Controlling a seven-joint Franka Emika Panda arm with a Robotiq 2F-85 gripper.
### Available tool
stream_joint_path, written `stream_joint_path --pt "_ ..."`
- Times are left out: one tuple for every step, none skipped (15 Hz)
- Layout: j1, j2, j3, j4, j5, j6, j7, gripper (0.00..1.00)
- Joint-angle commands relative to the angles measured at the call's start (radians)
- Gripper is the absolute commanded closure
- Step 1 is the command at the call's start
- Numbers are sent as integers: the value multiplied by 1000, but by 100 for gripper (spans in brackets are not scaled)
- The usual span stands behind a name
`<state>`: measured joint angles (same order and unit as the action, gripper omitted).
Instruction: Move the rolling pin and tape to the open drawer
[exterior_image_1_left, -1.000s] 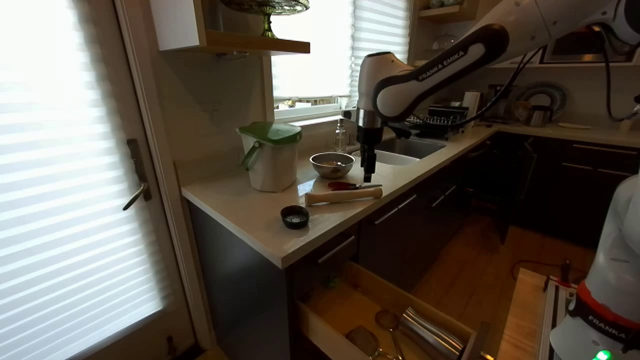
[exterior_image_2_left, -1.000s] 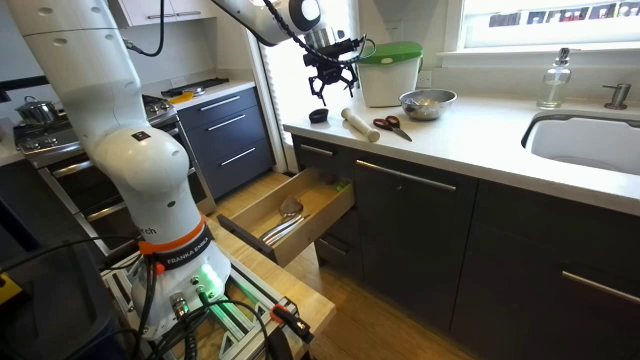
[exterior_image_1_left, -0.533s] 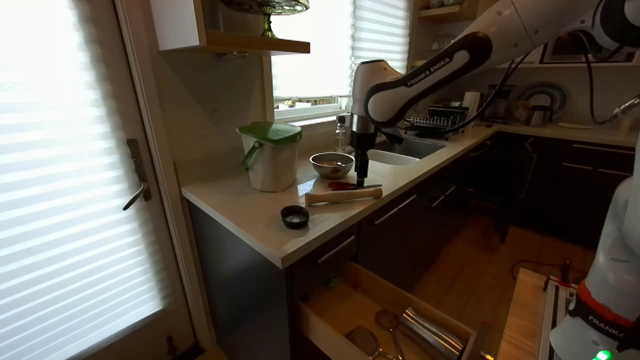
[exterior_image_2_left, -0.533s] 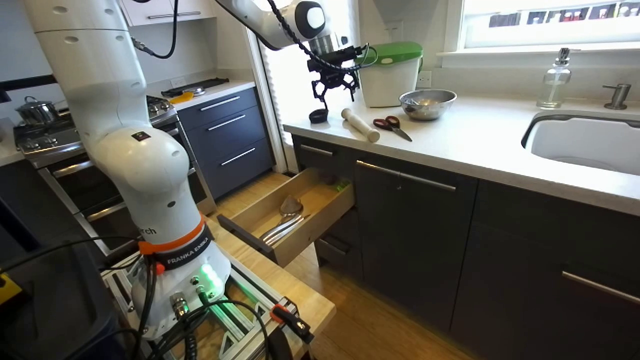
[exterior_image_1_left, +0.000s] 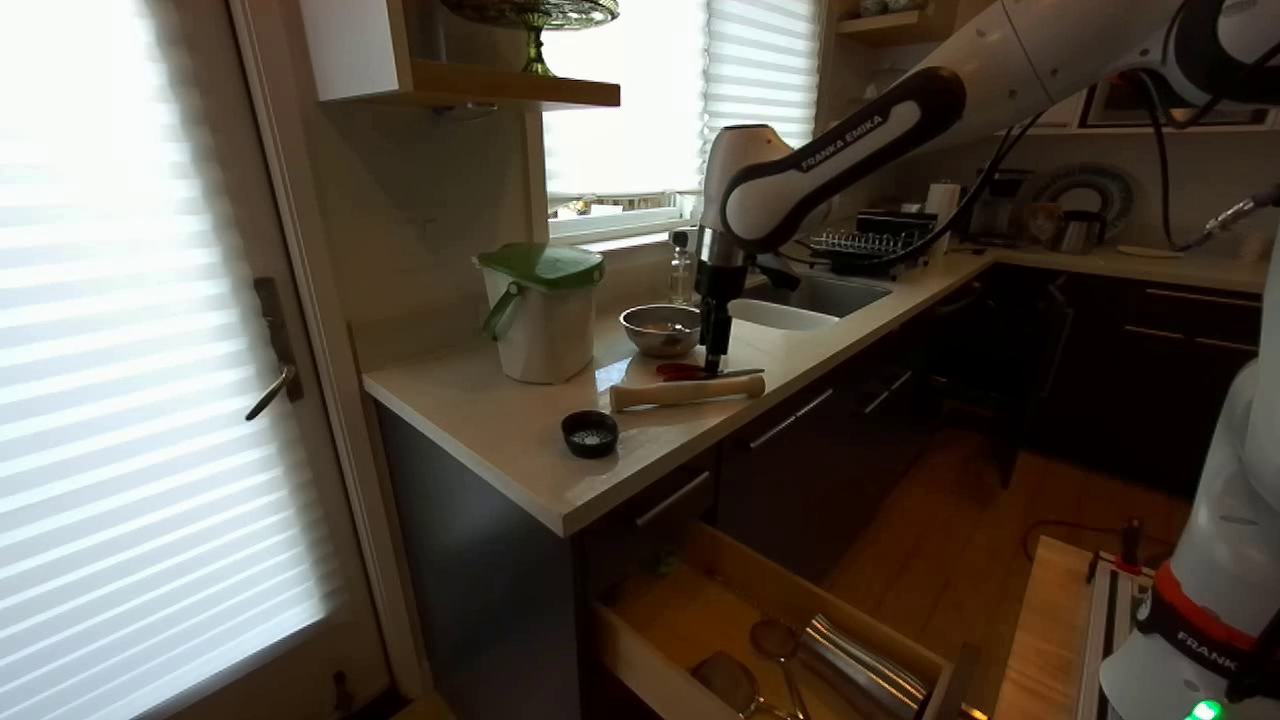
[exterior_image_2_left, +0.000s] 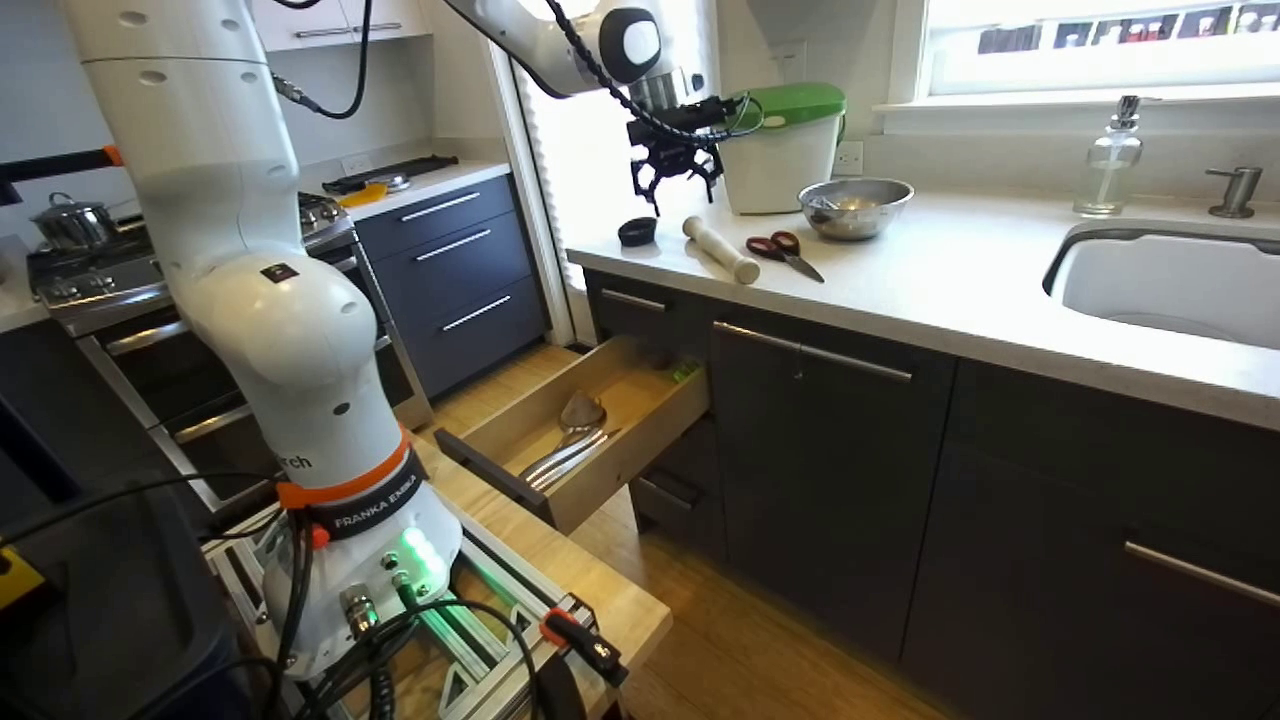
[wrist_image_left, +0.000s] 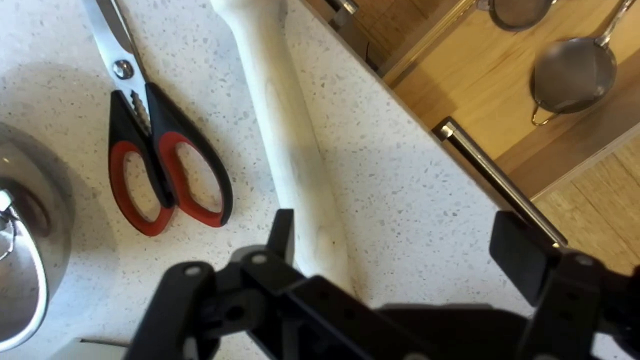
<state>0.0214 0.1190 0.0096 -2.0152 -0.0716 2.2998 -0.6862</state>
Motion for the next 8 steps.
stream_joint_path --pt "-31 65 16 52 49 30 -108 0" --pt "-35 80 19 64 54 32 -129 0" --pt "-39 92 24 73 64 33 -151 0" --pt "-41 106 28 82 66 37 -166 0" --pt "-42 123 29 93 57 44 -173 0" --pt "-47 138 34 102 66 50 -193 0" --pt "-49 153 36 110 62 63 -199 0" --pt "-53 167 40 119 66 64 -211 0"
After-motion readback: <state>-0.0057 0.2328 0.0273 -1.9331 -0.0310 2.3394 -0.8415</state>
